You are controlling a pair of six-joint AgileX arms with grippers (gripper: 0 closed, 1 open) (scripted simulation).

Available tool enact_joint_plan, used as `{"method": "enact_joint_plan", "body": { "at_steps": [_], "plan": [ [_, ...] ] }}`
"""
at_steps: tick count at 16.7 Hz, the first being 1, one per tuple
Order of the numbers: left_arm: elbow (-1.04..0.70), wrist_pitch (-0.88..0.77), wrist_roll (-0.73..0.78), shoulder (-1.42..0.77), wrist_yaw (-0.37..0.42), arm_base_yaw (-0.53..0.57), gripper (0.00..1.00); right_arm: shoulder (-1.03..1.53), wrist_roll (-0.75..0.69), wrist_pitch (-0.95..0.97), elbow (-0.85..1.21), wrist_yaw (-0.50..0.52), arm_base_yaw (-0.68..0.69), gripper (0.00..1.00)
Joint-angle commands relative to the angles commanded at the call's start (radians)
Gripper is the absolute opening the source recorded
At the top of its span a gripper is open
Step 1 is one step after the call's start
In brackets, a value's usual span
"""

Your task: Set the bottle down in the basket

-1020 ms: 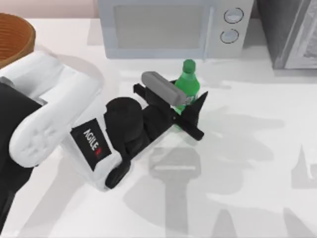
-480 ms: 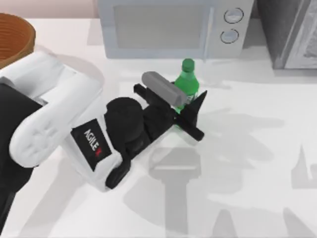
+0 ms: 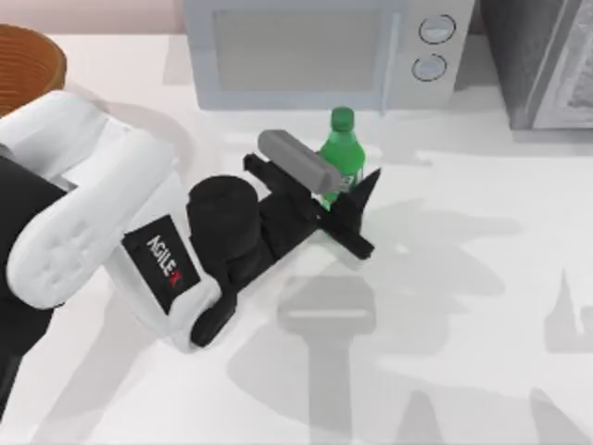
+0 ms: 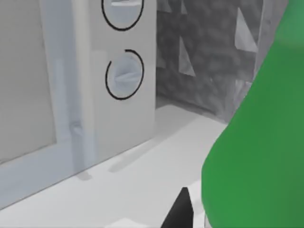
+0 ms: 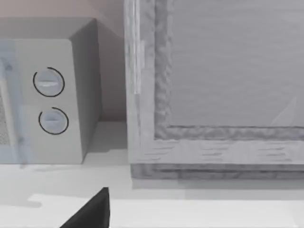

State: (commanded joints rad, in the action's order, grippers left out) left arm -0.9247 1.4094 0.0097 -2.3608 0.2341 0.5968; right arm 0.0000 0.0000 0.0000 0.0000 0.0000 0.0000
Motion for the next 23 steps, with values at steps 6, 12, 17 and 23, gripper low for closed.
{"method": "enact_joint_plan", "body": {
  "at_steps": [6,12,17,23],
  "plan": [
    [-0.022,-0.197,0.003,0.148,0.318,-0.312,0.00,0.000,0.000,0.000,0.000,0.000,0.000,1.00],
    [-0.157,-0.441,0.062,0.329,0.737,-0.576,0.00,0.000,0.000,0.000,0.000,0.000,0.000,1.00],
    [-0.325,-0.683,0.092,0.391,0.952,-0.790,0.00,0.000,0.000,0.000,0.000,0.000,0.000,1.00],
    [-0.576,-0.990,0.082,0.385,1.143,-1.126,0.00,0.000,0.000,0.000,0.000,0.000,0.000,1.00]
  ]
}}
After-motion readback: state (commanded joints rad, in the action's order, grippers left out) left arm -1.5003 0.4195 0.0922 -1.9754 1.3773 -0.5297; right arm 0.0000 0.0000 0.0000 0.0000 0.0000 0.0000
